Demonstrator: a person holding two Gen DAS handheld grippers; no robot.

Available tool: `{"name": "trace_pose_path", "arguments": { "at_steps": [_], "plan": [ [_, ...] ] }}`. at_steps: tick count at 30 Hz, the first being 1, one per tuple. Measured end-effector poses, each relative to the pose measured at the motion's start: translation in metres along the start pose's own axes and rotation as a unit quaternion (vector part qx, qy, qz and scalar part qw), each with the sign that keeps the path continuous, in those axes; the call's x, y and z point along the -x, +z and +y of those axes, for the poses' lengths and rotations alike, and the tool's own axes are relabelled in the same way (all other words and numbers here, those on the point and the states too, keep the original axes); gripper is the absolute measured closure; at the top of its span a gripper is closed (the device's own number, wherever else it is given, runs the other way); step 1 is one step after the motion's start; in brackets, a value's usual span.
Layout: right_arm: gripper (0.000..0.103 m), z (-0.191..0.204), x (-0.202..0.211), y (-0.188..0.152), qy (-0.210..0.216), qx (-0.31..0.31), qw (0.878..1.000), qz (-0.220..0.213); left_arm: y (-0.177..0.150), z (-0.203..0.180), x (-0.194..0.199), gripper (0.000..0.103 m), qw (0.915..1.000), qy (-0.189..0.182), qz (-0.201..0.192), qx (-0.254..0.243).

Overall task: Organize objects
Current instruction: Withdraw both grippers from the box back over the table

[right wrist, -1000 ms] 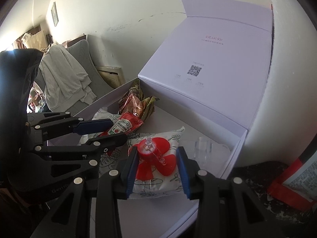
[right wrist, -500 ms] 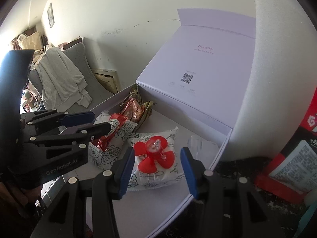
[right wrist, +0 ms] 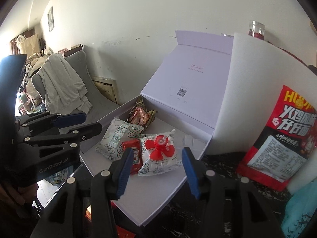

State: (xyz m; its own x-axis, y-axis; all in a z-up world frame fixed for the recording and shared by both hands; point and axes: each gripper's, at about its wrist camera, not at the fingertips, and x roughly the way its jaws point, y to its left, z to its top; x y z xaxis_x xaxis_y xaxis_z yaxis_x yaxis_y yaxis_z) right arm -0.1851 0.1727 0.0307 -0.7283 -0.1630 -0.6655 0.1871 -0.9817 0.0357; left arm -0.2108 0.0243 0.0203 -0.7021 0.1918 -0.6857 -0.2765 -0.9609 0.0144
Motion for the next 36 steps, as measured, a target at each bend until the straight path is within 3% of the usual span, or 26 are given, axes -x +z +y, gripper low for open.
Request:
{"name": "trace_pose_path", "arguments": {
  "at_steps": [13,26,36],
  "plan": [
    [0.051,0.021,0.069,-0.006,-0.022,-0.002,0.999,-0.036,-0.013,0.000,0.070,0.047,0.9992,-0.004,-0.039,0.010],
    [0.034,0.028,0.114,-0.021,-0.045,-0.020,0.997,-0.058,-0.027,-0.003,0.115,0.022,0.9973,-0.004,-0.073,0.014],
    [0.033,0.030,0.125,-0.048,-0.063,-0.038,0.996,-0.048,-0.043,-0.003,0.117,0.019,0.9975,-0.017,-0.065,0.020]
  ]
}}
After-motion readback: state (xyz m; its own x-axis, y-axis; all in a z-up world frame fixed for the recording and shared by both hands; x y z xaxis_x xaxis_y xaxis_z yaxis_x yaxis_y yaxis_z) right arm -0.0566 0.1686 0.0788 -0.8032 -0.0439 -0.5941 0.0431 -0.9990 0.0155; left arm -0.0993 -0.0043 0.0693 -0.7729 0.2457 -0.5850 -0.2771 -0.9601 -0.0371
